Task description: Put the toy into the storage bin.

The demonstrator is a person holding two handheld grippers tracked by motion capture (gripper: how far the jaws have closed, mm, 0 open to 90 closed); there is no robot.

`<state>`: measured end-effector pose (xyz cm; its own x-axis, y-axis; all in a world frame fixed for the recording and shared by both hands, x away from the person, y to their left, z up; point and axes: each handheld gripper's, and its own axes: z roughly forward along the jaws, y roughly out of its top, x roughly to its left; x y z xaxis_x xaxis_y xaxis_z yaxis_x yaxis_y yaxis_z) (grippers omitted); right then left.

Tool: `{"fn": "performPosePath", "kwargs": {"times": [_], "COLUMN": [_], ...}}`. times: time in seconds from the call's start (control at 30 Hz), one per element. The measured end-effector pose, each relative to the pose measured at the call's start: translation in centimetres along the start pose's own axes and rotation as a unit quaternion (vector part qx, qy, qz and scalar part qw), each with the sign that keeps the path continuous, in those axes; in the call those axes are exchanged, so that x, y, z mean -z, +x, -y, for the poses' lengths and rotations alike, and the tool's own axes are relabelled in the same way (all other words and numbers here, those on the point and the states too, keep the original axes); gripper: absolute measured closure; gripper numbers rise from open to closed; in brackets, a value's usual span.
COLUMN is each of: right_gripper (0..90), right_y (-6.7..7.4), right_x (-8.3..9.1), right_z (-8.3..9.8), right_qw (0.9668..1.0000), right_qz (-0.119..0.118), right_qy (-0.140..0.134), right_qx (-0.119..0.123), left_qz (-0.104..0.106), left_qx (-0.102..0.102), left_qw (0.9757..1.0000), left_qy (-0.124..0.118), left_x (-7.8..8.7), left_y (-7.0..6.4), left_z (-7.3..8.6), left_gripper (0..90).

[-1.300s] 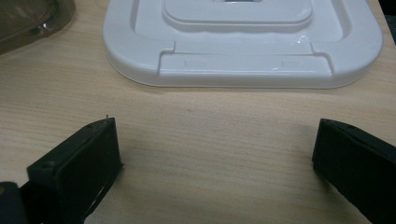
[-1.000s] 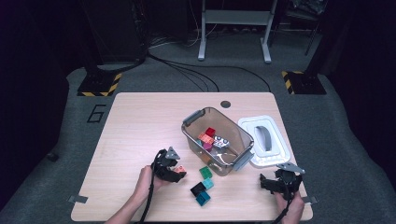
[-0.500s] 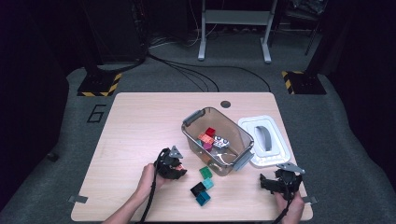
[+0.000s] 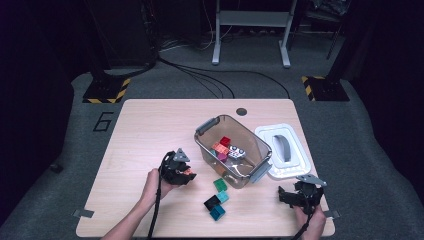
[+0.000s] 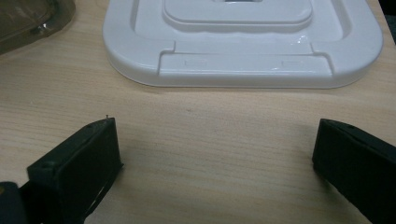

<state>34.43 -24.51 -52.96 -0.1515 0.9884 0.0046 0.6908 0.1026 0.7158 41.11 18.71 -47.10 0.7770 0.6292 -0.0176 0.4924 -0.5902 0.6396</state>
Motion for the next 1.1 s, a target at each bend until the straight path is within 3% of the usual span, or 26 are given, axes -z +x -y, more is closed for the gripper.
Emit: {"fn": "performPosePath", "kwargs": {"times": [0.17, 0.77, 1.1], "right_gripper": [0.0, 0.0, 0.0], "right_y": [0.0, 0.0, 0.0], "right_x": [0.0, 0.0, 0.0], "right_z": [0.0, 0.0, 0.0], "right_qw": [1.0, 1.0, 1.0], "right_qz": [0.0, 0.0, -0.005], "right_qy": [0.0, -0.001, 0.0], "right_qx": [0.0, 0.001, 0.005], "left_qz": [-0.01, -0.041, -0.057], "left_qx": [-0.01, -0.001, -0.019], "left_qw": [0.9999, 0.9982, 0.9967], "left_qy": [-0.003, -0.044, -0.054], "left_x": [1.1, 5.1, 6.4], "left_y": [0.4, 3.4, 3.7], "left_z": [-0.9, -4.6, -7.7], "left_gripper": [58.9, 59.0, 58.9]}}
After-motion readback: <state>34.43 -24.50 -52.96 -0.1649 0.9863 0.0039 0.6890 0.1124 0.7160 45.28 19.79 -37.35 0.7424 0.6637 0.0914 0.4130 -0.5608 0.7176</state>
